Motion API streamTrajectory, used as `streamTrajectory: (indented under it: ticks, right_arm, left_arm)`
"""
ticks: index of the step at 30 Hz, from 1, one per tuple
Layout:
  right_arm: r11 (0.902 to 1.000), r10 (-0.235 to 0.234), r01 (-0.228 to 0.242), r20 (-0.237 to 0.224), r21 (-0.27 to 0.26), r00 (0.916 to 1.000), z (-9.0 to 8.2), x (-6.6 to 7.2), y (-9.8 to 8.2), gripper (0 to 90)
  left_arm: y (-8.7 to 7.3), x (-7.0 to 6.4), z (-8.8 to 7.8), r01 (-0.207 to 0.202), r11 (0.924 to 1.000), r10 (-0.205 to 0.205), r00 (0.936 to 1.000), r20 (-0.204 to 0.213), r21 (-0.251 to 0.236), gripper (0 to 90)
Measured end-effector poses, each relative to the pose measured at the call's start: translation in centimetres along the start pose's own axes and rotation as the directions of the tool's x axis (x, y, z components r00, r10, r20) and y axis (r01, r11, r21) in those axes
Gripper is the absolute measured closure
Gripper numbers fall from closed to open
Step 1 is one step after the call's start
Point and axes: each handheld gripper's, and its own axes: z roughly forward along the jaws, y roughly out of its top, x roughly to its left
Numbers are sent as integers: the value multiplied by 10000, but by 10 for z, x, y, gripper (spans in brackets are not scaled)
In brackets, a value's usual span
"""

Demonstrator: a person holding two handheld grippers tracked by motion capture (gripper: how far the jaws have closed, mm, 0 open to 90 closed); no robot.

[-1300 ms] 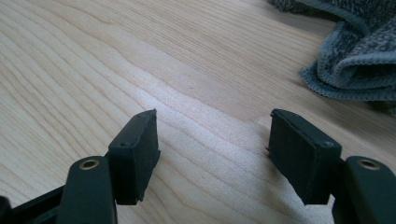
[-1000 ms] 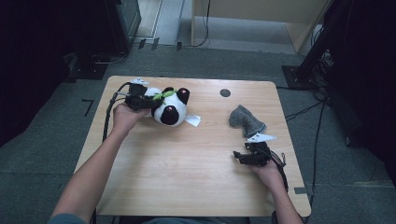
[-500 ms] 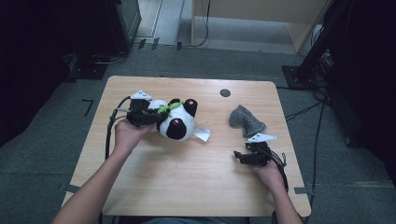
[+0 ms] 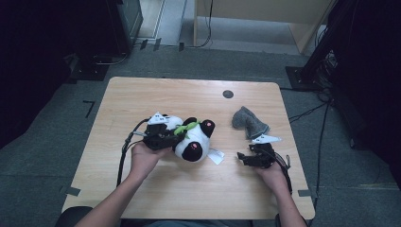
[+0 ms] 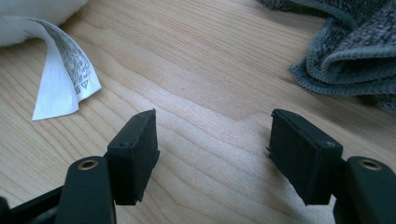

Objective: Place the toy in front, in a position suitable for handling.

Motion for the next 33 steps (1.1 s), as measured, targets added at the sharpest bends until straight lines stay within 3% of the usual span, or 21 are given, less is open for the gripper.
streamTrajectory:
  ticks: [3, 7, 11, 19, 27, 33]
  right_arm:
    - [10000, 28, -28, -6, 4, 10000, 0, 0, 0, 330]
    - [10000, 13, -12, 88, -10, 10000, 1, 1, 0, 330]
    - [10000, 57, -58, 94, 49, 9999, 1, 1, 1, 329]
    - [9995, 271, -273, 130, 182, 9995, -2, 0, 4, 336]
    - [9996, 126, -125, 43, -256, 9999, -9, 11, 9, 342]
    - [9975, -56, 48, -109, -706, 9999, -14, 24, 17, 365]
  left_arm:
    - [-1, -3, 1, 9, 9999, -12, 9998, -208, -106, 653]
    - [-3, -2, 0, -47, 9998, 44, 9998, -175, -184, 576]
    - [-2, 0, -3, 39, 10000, -38, 9999, 160, -90, 450]
    - [4, 9, -21, -183, 9994, 200, 9981, 586, -305, 329]
    - [4, 36, -44, -292, 9985, 314, 9984, 468, -468, 328]
    - [-2, 58, -53, -728, 9961, 735, 9972, 123, -508, 348]
